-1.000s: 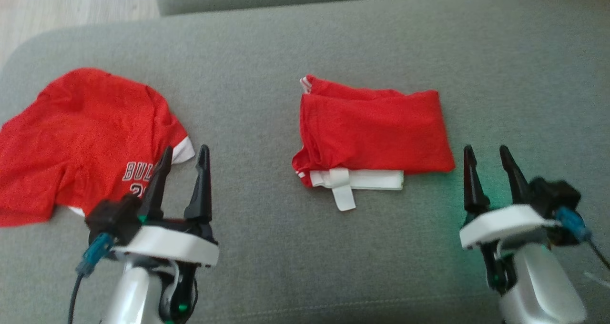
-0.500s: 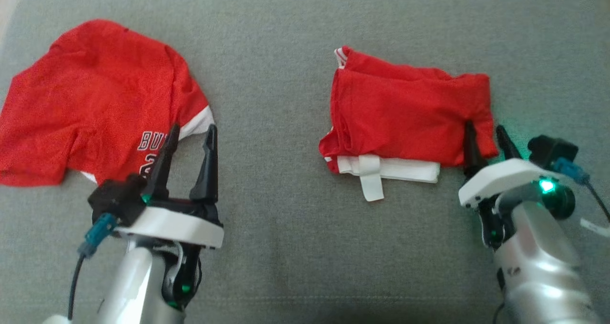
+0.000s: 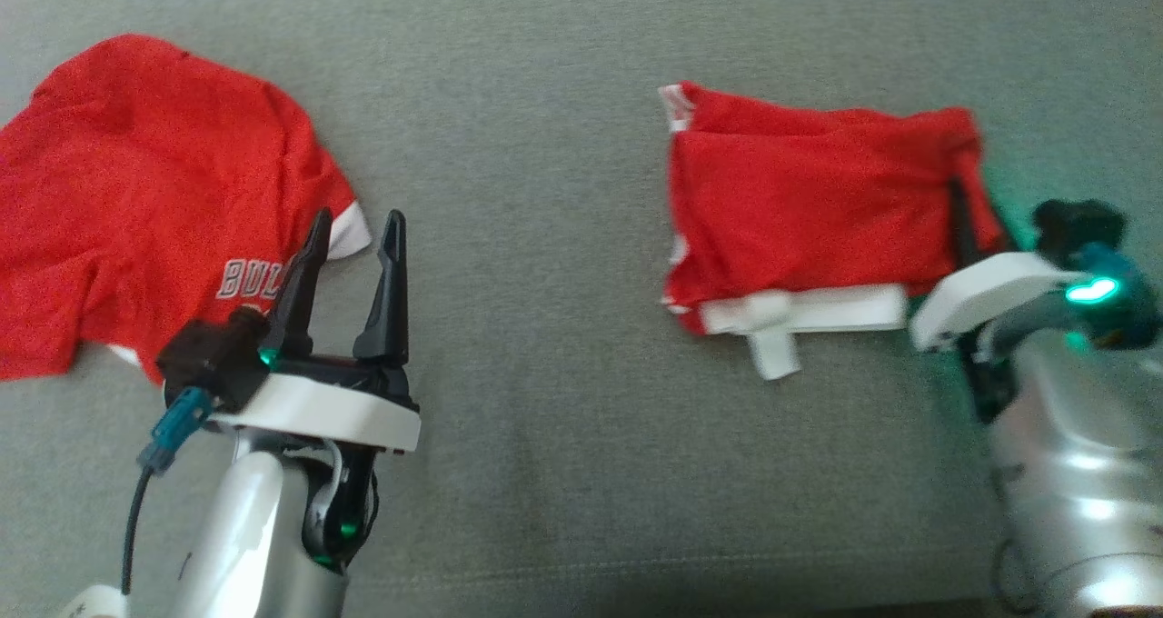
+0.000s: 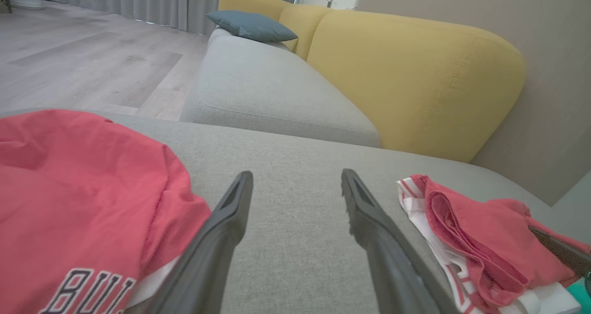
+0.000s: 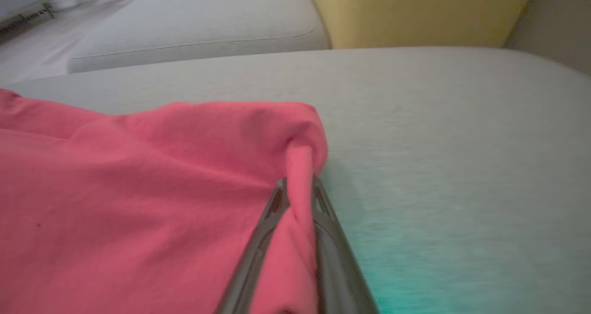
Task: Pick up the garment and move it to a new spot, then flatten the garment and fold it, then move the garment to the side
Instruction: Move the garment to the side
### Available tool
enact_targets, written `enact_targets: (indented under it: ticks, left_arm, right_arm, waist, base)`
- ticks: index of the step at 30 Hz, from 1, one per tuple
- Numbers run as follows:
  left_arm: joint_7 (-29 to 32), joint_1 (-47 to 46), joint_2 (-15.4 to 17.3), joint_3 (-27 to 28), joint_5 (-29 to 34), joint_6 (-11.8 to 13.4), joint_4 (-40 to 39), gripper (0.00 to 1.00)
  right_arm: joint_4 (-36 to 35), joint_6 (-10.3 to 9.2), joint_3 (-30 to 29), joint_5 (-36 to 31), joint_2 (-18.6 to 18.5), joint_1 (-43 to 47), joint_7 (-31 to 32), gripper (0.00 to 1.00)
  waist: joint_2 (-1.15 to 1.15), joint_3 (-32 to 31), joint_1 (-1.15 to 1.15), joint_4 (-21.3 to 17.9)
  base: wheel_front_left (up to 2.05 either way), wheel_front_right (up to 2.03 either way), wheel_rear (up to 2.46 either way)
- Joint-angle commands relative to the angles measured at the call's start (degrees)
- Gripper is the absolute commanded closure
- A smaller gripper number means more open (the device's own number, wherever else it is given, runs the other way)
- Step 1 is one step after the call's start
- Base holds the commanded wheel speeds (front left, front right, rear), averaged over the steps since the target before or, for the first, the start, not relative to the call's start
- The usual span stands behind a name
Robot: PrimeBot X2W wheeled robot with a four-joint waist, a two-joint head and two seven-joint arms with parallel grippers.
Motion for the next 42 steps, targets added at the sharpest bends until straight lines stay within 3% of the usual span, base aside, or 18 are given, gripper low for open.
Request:
enact_targets:
  ticks: [1, 11, 17, 36, 37, 38, 42]
  left_arm:
    - [-0.29, -1.73, 0.63, 2.3, 0.68, -0.37, -1.82, 0.0]
    - [-0.29, -2.92, 0.63, 1.81, 0.55, -0.58, -2.37, 0.0]
    - [-0.29, -3.38, 0.63, 1.84, 0.65, -0.71, -2.65, 0.0]
    - [-0.29, -3.86, 0.63, 2.45, 1.26, -1.09, -2.58, 0.0]
    - [-0.29, -3.88, 0.63, 2.4, 1.25, -1.1, -2.55, 0.0]
    - [-0.29, -3.89, 0.63, 2.36, 1.25, -1.11, -2.52, 0.0]
    - [-0.29, -3.82, 0.63, 2.26, 1.22, -1.15, -2.29, 0.0]
  right_arm:
    - [-2.48, 0.18, 0.28, -1.75, -2.69, -2.35, -0.91, 1.0]
    - [-5.97, 0.18, -0.61, -8.42, -15.45, -4.75, -0.28, 1.0]
    - [-10.54, 0.18, -5.63, -12.29, -19.02, -5.84, 0.28, 1.0]
    - [-21.85, 0.18, -7.93, -12.74, -17.25, -1.94, 1.16, 1.0]
    - [-22.16, 0.18, -7.56, -12.52, -17.1, -1.73, 1.22, 0.67]
    - [-22.45, 0.18, -7.32, -12.27, -16.95, -1.54, 1.29, 0.0]
    - [-23.38, 0.18, -7.34, -10.68, -16.4, -1.2, 2.02, 0.0]
  waist:
    - [0.0, -0.26, 0.0, -1.52]
    - [0.0, 0.87, 0.0, -4.04]
    - [0.0, 2.07, 0.0, -4.09]
    - [0.0, 3.16, 0.0, -4.28]
    - [0.0, 3.15, 0.0, -4.33]
    - [0.0, 3.15, 0.0, -4.36]
    - [0.0, 3.03, 0.0, -4.44]
  base:
    - [0.0, 0.0, 0.0]
    - [0.0, 0.0, 0.0]
    - [0.0, 0.0, 0.0]
    - [0.0, 0.0, 0.0]
    - [0.0, 0.0, 0.0]
    - [0.0, 0.0, 0.0]
    - [0.0, 0.0, 0.0]
